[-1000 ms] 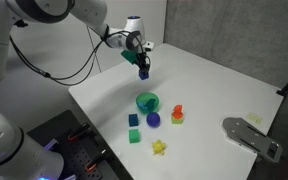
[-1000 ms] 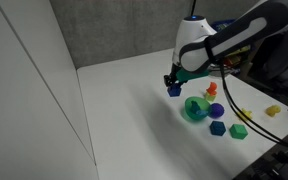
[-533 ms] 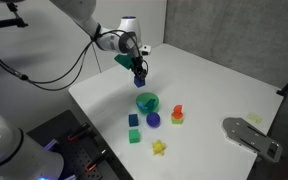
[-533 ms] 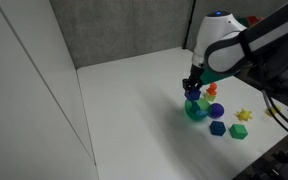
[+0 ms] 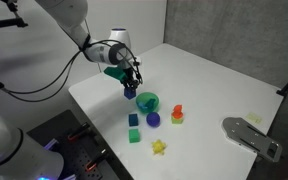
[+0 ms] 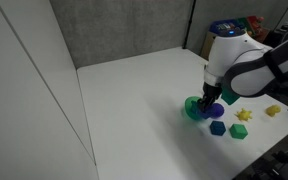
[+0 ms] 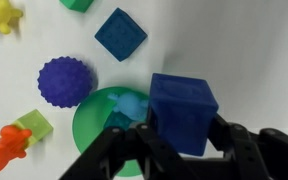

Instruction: Stack the purple cube on the dark blue cube

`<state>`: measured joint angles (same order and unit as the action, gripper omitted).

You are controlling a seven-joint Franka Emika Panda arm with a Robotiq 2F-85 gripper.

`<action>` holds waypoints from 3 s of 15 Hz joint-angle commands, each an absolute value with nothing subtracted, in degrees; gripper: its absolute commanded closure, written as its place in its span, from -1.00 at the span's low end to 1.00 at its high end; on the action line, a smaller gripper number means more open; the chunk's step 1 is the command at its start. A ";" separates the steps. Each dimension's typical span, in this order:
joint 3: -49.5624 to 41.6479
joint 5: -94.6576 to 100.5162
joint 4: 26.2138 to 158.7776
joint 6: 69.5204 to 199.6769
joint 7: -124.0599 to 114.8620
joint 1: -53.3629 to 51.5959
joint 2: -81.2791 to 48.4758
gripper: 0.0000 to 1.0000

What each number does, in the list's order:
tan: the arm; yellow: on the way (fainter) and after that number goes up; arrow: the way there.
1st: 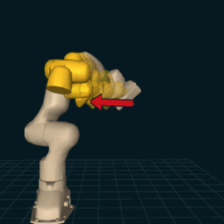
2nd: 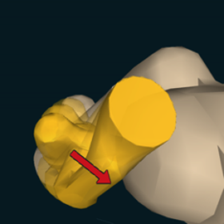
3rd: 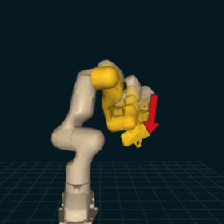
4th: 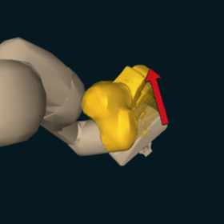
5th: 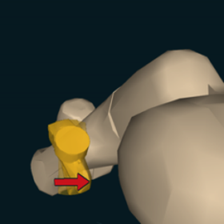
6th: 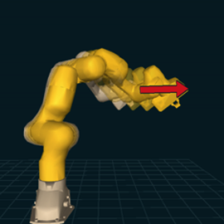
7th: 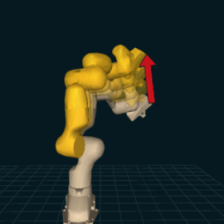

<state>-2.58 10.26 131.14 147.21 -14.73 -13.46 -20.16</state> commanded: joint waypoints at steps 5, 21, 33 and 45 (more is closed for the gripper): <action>-2.51 15.14 139.79 149.01 -11.67 -10.74 -15.73 0.51; -4.84 12.87 142.14 159.01 -11.25 -5.07 -19.83 0.51; -5.45 10.44 142.43 163.68 -10.60 -5.43 -23.92 -0.49; -2.15 5.31 138.95 153.92 -8.36 -4.16 -15.76 -1.00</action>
